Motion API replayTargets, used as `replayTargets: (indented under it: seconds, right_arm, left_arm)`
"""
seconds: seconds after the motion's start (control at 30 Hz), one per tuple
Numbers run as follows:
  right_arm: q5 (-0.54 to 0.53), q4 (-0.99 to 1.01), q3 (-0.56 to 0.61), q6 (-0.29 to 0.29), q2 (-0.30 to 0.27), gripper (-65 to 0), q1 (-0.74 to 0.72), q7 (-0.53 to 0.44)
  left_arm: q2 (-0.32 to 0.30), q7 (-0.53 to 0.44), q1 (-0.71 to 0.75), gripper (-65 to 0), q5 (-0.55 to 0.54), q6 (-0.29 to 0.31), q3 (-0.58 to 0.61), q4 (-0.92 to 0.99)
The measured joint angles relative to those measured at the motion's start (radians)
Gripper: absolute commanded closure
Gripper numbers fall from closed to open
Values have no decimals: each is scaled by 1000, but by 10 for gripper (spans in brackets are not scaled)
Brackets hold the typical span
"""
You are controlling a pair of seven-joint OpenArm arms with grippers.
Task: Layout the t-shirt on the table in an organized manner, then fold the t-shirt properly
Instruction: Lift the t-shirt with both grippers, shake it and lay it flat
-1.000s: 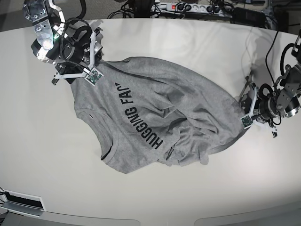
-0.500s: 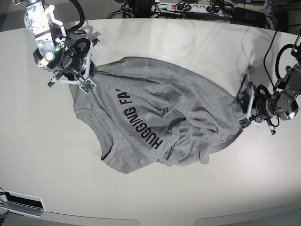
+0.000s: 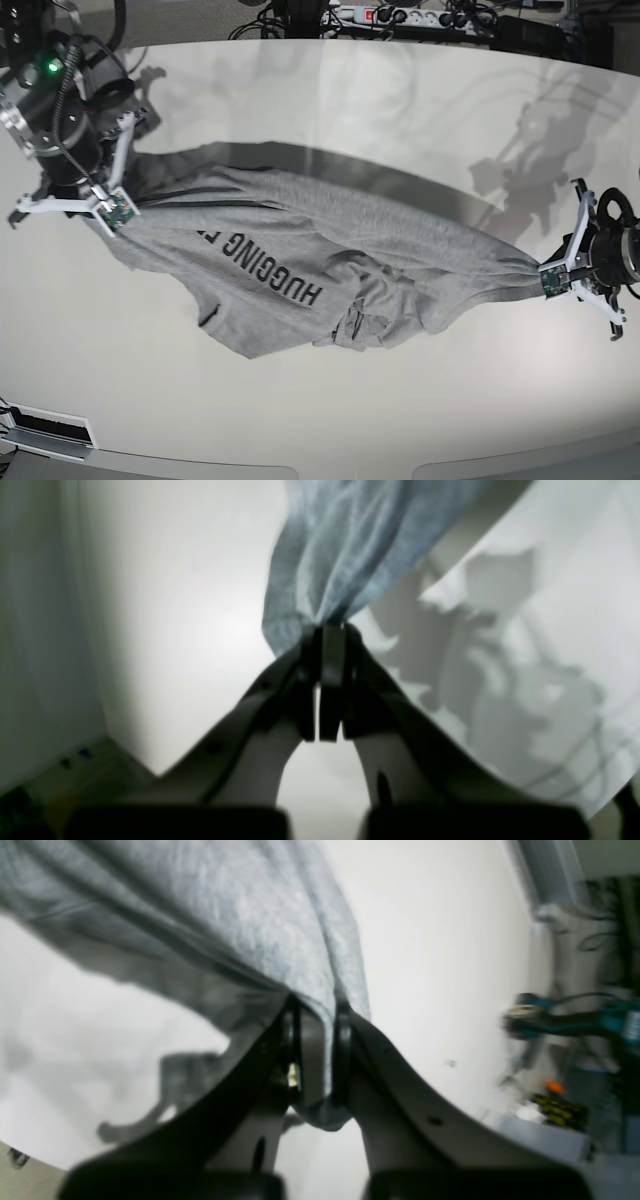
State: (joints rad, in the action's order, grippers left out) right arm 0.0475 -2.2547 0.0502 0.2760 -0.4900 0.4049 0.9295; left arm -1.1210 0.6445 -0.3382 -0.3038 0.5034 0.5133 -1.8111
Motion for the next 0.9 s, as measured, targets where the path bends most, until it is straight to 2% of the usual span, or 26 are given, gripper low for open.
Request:
replayTargets:
  seconds: [0.13,0.3,0.43,0.5,0.53,0.6,0.7,0.83,0.9]
  right_arm:
    - [-37,-91,-127,31,-16,0,85,2]
    - [-174,-88,-267,119,-18,0,206,51]
    - [-266,-89,-375,126,-24,0,247,89]
    - [-325,-89,-439,157,-25,0,267,105]
    - [-363,-88,-468,175,-25,0,282,116]
    - [-448,-88,-515,217,-25,0,310,158]
    - [-576,-89,-558,269,-25,0,340,230]
    - [-722,-89,-595,327,-29,0,396,319]
    - [-792,-88,-605,344,-52,0,433,378]
  left_arm:
    - [-94,38,-3,0,-4,7,0,-129]
    - [-240,122,-5,0,-82,21,1,-283]
    - [-346,146,-6,0,-90,21,1,-388]
    - [-381,148,-8,0,-103,24,1,-443]
    - [-396,149,-8,0,-121,35,1,-467]
    - [-424,189,-8,0,-190,106,1,-505]
    - [-425,272,-8,0,-331,206,1,-537]
    - [-426,370,-9,0,-539,194,1,-540]
    - [-425,419,-9,0,-621,194,1,-540]
